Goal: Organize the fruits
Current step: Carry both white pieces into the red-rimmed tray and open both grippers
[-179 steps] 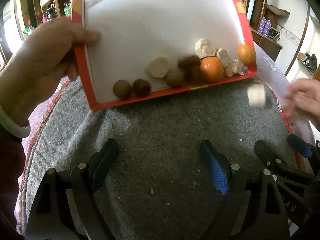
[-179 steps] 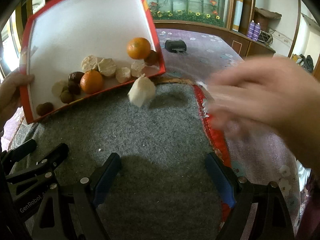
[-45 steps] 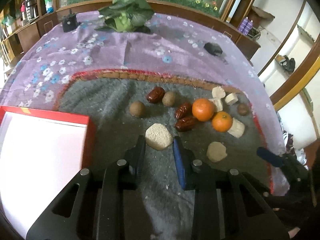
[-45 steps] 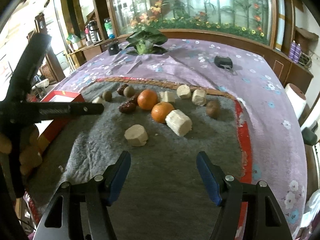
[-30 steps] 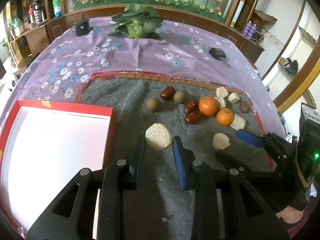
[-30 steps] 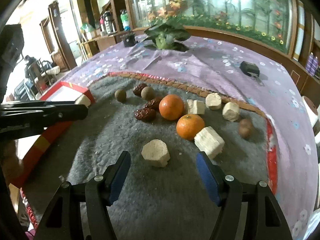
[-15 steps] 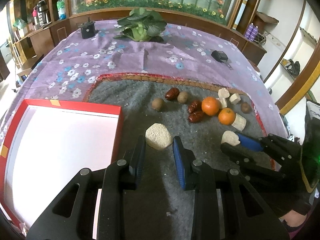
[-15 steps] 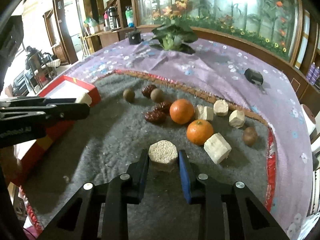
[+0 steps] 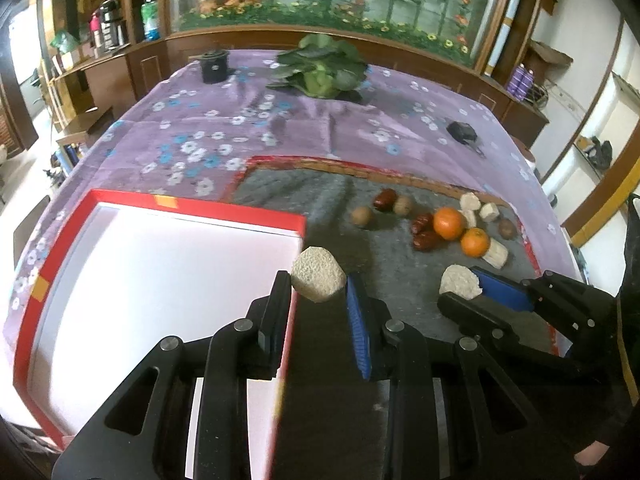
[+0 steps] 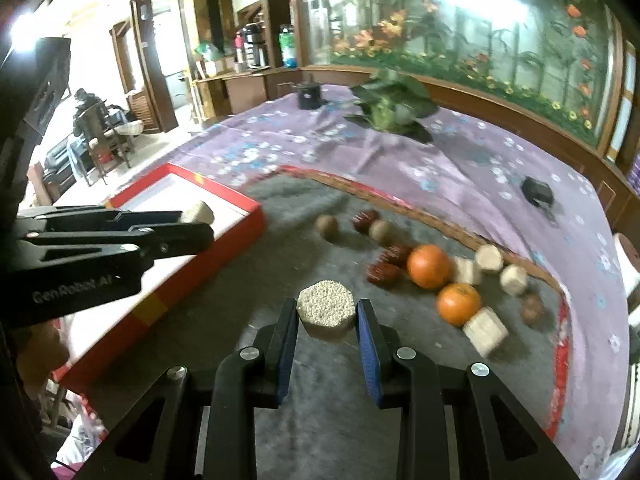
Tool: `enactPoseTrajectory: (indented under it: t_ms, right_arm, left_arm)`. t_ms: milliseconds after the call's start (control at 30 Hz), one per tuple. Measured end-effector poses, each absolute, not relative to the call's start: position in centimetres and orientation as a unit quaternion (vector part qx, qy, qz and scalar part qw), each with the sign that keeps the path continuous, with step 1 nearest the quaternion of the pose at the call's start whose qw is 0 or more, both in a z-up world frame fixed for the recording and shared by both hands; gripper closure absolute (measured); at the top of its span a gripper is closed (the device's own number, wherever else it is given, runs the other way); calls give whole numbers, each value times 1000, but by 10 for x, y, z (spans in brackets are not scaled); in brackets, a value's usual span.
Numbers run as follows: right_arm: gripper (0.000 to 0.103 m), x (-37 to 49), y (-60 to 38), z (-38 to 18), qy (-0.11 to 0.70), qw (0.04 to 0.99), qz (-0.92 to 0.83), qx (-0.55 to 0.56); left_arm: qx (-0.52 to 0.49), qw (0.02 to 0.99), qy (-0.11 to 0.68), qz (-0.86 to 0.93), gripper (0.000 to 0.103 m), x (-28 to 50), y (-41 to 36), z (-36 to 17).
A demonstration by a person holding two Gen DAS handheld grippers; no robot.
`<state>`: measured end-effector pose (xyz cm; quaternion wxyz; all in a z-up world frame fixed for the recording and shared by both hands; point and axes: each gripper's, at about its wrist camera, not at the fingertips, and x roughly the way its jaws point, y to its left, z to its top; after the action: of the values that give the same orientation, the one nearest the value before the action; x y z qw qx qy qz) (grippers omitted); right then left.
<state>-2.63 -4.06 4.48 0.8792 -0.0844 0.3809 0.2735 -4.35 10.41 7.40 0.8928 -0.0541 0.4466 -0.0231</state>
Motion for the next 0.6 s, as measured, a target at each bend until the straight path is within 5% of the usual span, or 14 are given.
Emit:
enactPoseTrajectory:
  t_ms: [600]
  right_arm:
    - [74,7,87,45,389,837,363,-131]
  left_arm:
    - [-113,866,480,84,76,-30,215,46]
